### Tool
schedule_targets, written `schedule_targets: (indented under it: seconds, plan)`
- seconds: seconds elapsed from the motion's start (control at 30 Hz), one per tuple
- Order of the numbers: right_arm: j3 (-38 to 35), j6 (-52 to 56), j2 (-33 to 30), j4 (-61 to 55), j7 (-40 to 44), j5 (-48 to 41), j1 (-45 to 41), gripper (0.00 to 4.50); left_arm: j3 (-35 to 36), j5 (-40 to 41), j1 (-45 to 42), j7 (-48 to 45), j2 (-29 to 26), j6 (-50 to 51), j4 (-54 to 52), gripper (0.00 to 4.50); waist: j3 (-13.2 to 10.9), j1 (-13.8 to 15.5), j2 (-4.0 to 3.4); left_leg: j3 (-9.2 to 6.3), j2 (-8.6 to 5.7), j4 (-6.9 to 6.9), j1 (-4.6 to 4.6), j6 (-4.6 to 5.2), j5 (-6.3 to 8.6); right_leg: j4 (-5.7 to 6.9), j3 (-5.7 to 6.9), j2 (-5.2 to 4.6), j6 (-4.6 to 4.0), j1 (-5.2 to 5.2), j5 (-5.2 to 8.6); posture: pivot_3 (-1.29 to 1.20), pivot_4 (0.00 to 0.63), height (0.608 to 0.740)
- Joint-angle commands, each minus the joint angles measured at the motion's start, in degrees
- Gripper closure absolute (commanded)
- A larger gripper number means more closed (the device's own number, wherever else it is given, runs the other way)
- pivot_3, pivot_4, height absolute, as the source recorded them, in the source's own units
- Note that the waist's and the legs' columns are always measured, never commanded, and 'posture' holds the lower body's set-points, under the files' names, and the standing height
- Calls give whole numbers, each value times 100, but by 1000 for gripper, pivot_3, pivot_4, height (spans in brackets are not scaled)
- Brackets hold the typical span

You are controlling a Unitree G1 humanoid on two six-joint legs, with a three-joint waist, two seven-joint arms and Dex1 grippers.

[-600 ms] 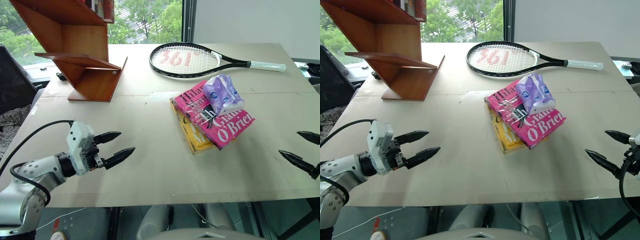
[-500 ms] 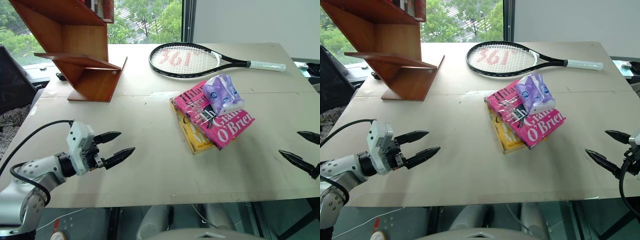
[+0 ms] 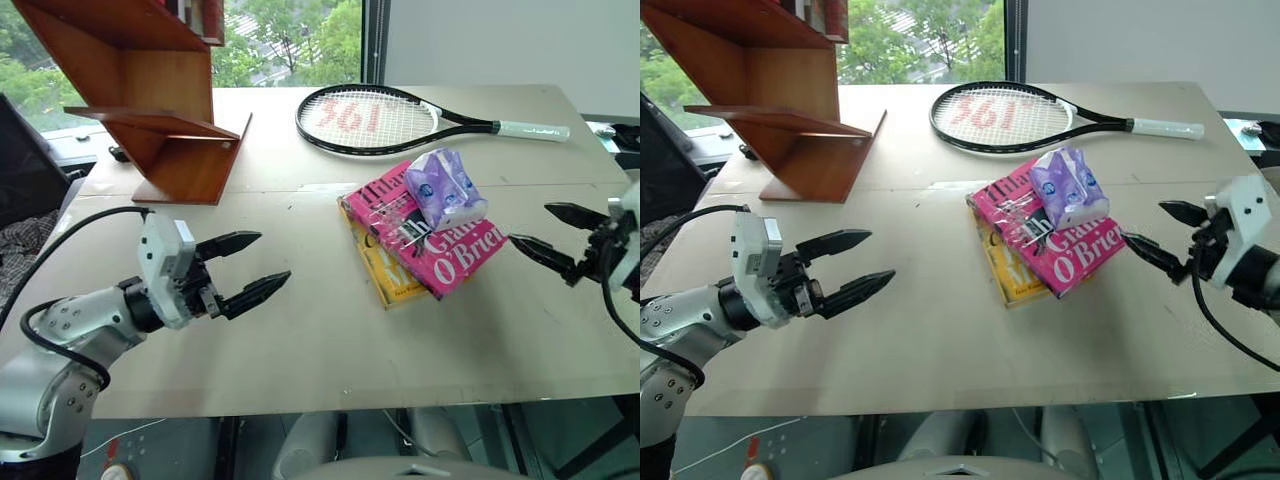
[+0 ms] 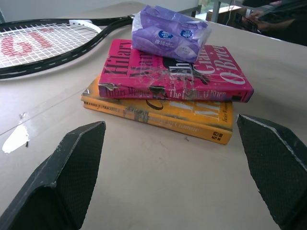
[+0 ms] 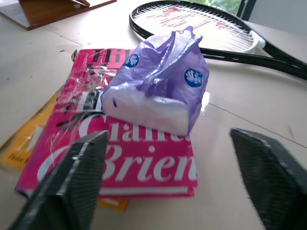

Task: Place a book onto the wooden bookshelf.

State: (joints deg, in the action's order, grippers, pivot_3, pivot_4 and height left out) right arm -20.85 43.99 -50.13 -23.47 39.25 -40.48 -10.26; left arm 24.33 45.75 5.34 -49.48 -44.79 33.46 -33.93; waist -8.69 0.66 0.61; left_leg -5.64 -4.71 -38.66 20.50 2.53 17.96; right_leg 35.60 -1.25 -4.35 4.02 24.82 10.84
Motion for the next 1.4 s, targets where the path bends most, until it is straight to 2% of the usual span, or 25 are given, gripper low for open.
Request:
schedule_targets:
  seconds: [0.03, 0.07, 0.17, 0.2, 0.23, 0.27, 0.47, 0.53, 0.67, 0.83, 0.93, 1.17, 1.2, 1.4]
  plan:
    - [547, 321, -43, 64, -69, -2, -758, 2080, 231, 186, 81, 124, -30, -13, -346, 0, -1, 1, -1, 0, 0, 0, 2, 0, 0, -1, 0, 0, 0, 1, 0, 0, 150, 740]
    - [757, 358, 5, 146, -82, 70, -989, 2676, 270, 186, 150, 131, -34, -22, -388, 0, -1, 3, -1, -3, 0, 0, 7, 0, 0, -5, 4, -1, 0, 3, 0, 0, 150, 740]
    - [1202, 337, 174, 437, -205, 352, -1514, 4011, 370, 181, 335, 164, -51, -50, -528, 0, -1, 9, 0, -7, 0, 1, 15, 1, 0, -16, 8, -1, 0, 6, 0, 0, 150, 740]
    - [1280, 287, 160, 486, -87, 379, -1577, 3799, 405, 205, 380, 185, -51, -44, -576, 0, -1, 12, 0, -7, 0, 0, 19, 1, 0, -19, 10, -1, 0, 9, -1, 0, 150, 740]
    - [1272, 327, 187, 495, -37, 313, -1631, 3851, 438, 223, 427, 199, -52, -41, -618, 0, -2, 23, 0, -9, -1, 0, 22, 1, 0, -20, 11, -1, 0, 9, -1, 0, 150, 740]
    - [1231, 396, 241, 510, -63, 242, -1700, 3672, 466, 233, 466, 209, -56, -41, -645, 0, -2, 33, 0, -13, -2, 1, 25, 1, 1, -24, 16, -3, 0, 10, 0, 0, 150, 740]
    - [1455, 793, 190, 586, -7, 282, -2154, 765, 596, 263, 713, 238, -63, -64, -752, 0, -4, -2, -4, -18, -3, 4, 27, 3, 1, -30, 20, -4, 0, 10, -1, 0, 150, 740]
    - [1662, 990, 340, 894, -364, 576, -2451, 46, 596, 257, 743, 240, -65, -71, -770, 0, -4, -20, -4, -17, -2, 4, 24, 2, 1, -29, 20, -3, 0, 9, -1, 0, 150, 740]
    - [2182, 1595, 676, 1632, -705, 936, -2976, 46, 567, 264, 743, 250, -72, -86, -811, 0, -4, -17, -4, -11, -3, 4, 21, 2, 1, -23, 15, -3, -1, 9, -1, 0, 150, 740]
    - [2813, 1535, 767, 2308, -360, 1389, -3238, 46, 708, 500, 844, 63, -92, -102, -900, 0, -4, -5, -4, -8, -4, 9, 38, 2, 1, -25, 12, -3, -1, 29, -1, 0, 150, 740]
    - [2947, 1400, 739, 2472, -164, 1561, -3251, 854, 783, 649, 931, -17, -130, -88, -957, 0, -1, -7, 0, -6, -3, 13, 37, 2, 1, -28, 10, -3, -1, 29, -1, 0, 150, 740]
    - [2846, 1047, 658, 2399, 41, 1858, -3133, 4128, 758, 640, 925, -114, -196, -158, -891, 0, 0, -4, -1, -3, -3, 13, 32, 2, 1, -22, 7, 0, -1, 29, -1, 0, 150, 740]
    - [2734, 1026, 647, 2335, 43, 1839, -3080, 4482, 706, 633, 873, -116, -193, -174, -868, 0, 0, -2, -1, -3, -3, 13, 32, 2, 1, -22, 7, 0, -1, 29, -1, 0, 150, 740]
    - [1355, 1320, 367, 1776, -247, 1561, -2540, 4482, 253, 707, 342, -100, -201, -182, -796, 0, -2, 27, -2, -4, -5, 13, 37, 2, 1, -23, 7, -2, -1, 30, -1, 0, 150, 740]
